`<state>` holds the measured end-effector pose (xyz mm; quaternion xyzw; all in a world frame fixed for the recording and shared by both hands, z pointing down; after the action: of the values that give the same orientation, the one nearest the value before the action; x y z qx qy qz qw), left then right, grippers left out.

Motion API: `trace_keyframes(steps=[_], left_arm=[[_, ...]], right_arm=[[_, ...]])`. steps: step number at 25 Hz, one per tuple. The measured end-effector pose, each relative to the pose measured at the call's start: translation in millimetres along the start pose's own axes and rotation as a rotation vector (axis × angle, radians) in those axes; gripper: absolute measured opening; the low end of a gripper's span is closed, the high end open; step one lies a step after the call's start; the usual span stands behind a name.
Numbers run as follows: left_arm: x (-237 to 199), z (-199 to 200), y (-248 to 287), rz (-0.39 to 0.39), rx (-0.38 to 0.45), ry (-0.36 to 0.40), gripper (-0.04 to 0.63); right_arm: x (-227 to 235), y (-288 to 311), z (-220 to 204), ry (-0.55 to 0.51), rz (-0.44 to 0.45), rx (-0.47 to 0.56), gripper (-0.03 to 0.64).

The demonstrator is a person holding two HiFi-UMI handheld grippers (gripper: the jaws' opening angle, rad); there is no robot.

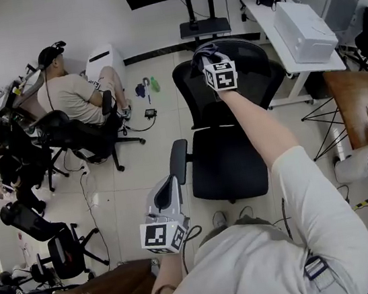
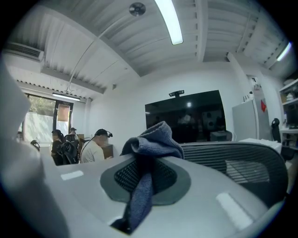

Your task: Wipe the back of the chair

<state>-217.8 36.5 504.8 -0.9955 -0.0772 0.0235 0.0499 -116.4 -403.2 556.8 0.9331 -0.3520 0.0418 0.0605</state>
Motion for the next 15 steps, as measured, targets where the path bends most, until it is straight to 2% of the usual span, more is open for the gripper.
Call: trace_keyframes(steps=[5,15], left_arm=[[10,6,-2,-0.034,-0.007,-0.019,0.037],[33,15,13,-0.140,-0.005,-0.031,0.037]], right_arm=[[16,-27,8,0.001,-0.040,0.001,0.038],[81,-87,19,0.009,-0.168,-0.007,0.040]])
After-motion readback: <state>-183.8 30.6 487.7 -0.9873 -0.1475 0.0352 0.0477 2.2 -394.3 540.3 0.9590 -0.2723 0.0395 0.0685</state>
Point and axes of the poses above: the fingertips, and each gripper's own axes: y forward along the fingers, x to its right, z out of its top, the point moved 4 cm from there along -y, backward along the fingers, and after that the axes turned 6 degrees about z, right-handed, at the moved point
